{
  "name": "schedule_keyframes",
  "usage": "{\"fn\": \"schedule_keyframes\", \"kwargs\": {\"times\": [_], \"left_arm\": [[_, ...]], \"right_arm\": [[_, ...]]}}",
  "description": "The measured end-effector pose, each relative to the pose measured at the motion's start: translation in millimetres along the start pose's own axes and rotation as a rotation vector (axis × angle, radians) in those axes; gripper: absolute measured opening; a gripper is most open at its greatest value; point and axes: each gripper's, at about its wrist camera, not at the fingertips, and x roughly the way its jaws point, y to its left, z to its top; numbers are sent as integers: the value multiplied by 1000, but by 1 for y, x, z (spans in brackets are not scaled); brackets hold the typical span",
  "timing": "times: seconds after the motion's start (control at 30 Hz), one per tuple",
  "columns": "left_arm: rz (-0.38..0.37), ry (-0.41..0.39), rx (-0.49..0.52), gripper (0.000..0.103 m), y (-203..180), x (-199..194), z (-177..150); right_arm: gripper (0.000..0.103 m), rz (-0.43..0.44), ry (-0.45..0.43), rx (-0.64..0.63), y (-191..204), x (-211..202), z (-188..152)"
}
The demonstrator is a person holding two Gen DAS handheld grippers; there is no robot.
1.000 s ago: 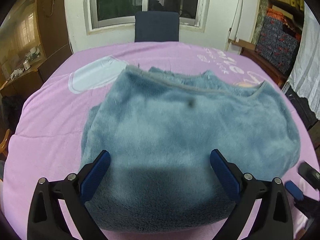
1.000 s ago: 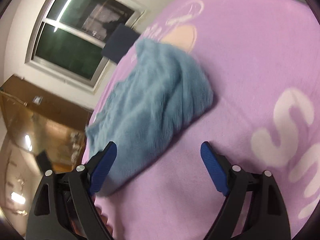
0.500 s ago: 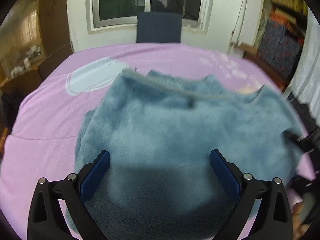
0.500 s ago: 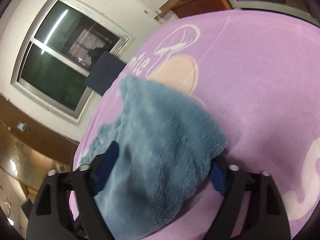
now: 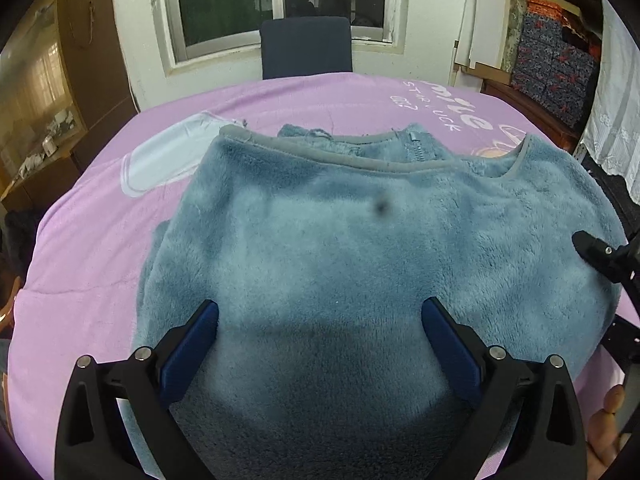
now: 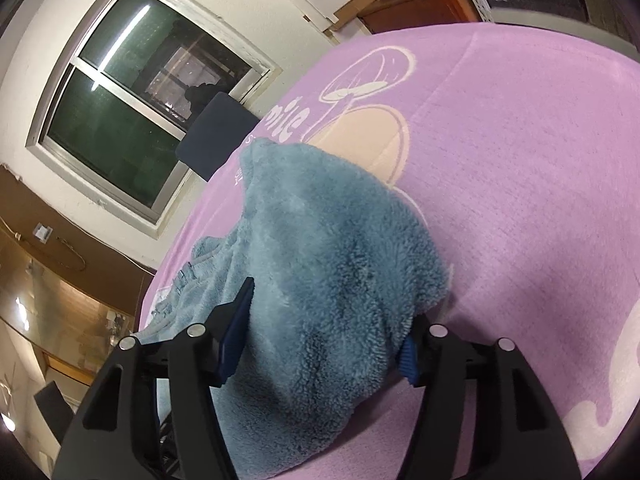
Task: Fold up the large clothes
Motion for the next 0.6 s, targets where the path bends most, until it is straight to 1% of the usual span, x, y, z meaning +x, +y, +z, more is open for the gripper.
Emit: {"fn": "schedule_keyframes", "kwargs": {"times": [0.03, 0.1, 0.17, 0.2, 0.23, 0.3, 0.33, 0.37, 0.4, 0.47, 0.5, 0.57, 0.6], "left_arm": [[-12, 3, -17, 100, 5, -4, 1], [-32, -24, -54, 100, 17, -18, 5], [-34, -65, -101, 100, 37, -32, 10], [-43, -66, -127, 100, 49, -34, 13], [-52, -53, -138, 100, 54, -32, 14], [-71, 30, -140, 100, 62, -14, 14], [-59, 101, -142, 100, 63, 4, 10], [-73, 128, -159, 100, 66, 14, 8], [-85, 113, -179, 100, 68, 13, 7], [-74, 128, -164, 100, 66, 9, 11], [-83, 116, -175, 100, 68, 3, 13], [-85, 108, -200, 100, 77, -2, 14], [-87, 100, -225, 100, 86, -6, 16]], "right_arm": [[59, -1, -2, -9, 0, 0, 0], [58, -3, -3, -21, 1, 0, -1], [58, -7, -2, -33, 2, -1, -2], [57, -10, -4, -36, 2, 0, -1], [56, -15, -5, -40, 3, 0, -2], [54, -25, -6, -46, 4, 0, -1], [52, -30, -6, -49, 4, 0, -1], [51, -34, -5, -50, 3, 0, -1], [51, -41, -4, -52, 4, 0, -1], [47, -58, -8, -68, 8, -2, -1], [46, -70, -16, -84, 11, -4, -2], [40, -99, -44, -142, 24, -9, -4], [40, -113, -62, -182, 33, -12, -5]]}}
